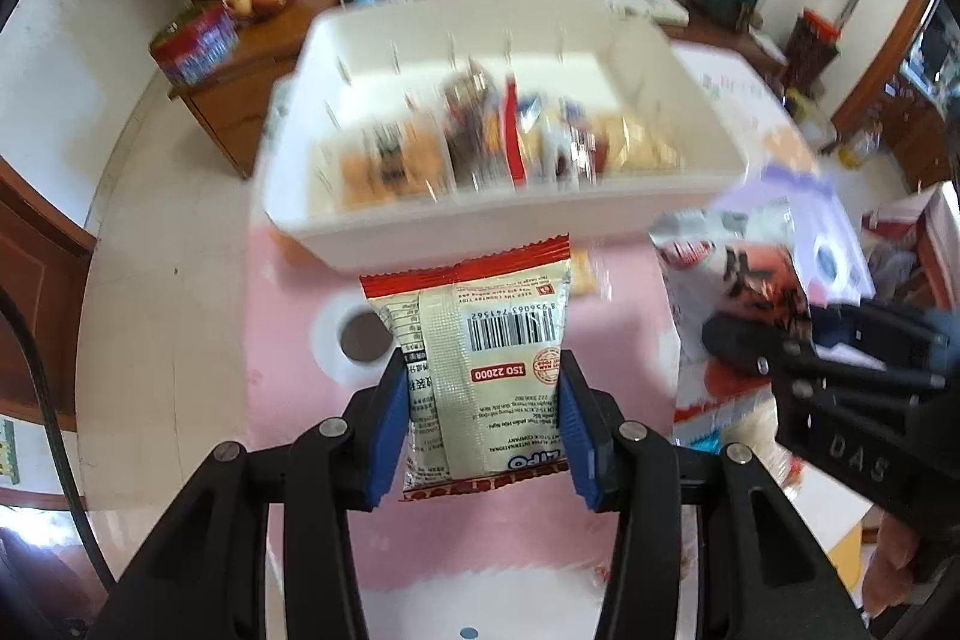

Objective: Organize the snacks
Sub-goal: 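Carry both bags over the white bin and open both tools to drop them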

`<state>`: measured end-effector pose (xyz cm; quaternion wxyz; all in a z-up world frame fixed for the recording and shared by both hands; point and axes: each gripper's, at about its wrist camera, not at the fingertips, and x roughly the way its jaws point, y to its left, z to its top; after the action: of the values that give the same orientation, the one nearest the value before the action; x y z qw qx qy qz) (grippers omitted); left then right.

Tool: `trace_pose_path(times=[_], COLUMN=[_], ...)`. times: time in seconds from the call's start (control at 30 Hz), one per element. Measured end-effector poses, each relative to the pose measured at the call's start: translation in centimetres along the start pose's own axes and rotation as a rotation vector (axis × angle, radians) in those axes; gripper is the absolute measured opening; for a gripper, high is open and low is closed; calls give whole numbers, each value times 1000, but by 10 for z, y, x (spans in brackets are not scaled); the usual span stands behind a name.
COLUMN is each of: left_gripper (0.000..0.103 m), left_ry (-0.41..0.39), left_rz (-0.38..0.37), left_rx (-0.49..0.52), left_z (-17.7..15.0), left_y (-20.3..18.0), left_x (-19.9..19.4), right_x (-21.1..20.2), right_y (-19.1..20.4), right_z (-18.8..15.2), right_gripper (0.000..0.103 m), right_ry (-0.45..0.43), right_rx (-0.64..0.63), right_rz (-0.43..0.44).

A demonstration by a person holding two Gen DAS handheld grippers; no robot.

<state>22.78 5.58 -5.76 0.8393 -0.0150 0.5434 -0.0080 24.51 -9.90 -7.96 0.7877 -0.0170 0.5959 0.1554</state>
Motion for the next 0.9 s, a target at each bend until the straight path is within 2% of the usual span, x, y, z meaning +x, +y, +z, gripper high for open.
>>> trace_pose_path(times=[0.27, 0.5, 0.67, 0.9], left_gripper=[44, 44, 44, 45], left_ry=[-176, -283, -319, -325], left_rz=[4, 15, 45, 79], left_rx=[-31, -12, -1, -5], left_z=[44, 88, 120, 168], left_y=[26, 28, 29, 34], left_x=[-59, -96, -100, -81], right_x=[-66, -110, -124, -122], right_y=[15, 21, 19, 19], right_z=[40, 84, 118, 164], right_gripper=[34, 34, 34, 34], right_ry=[-156, -265, -317, -346], right_rx=[-25, -25, -26, -24], right_rz=[-2, -11, -53, -78])
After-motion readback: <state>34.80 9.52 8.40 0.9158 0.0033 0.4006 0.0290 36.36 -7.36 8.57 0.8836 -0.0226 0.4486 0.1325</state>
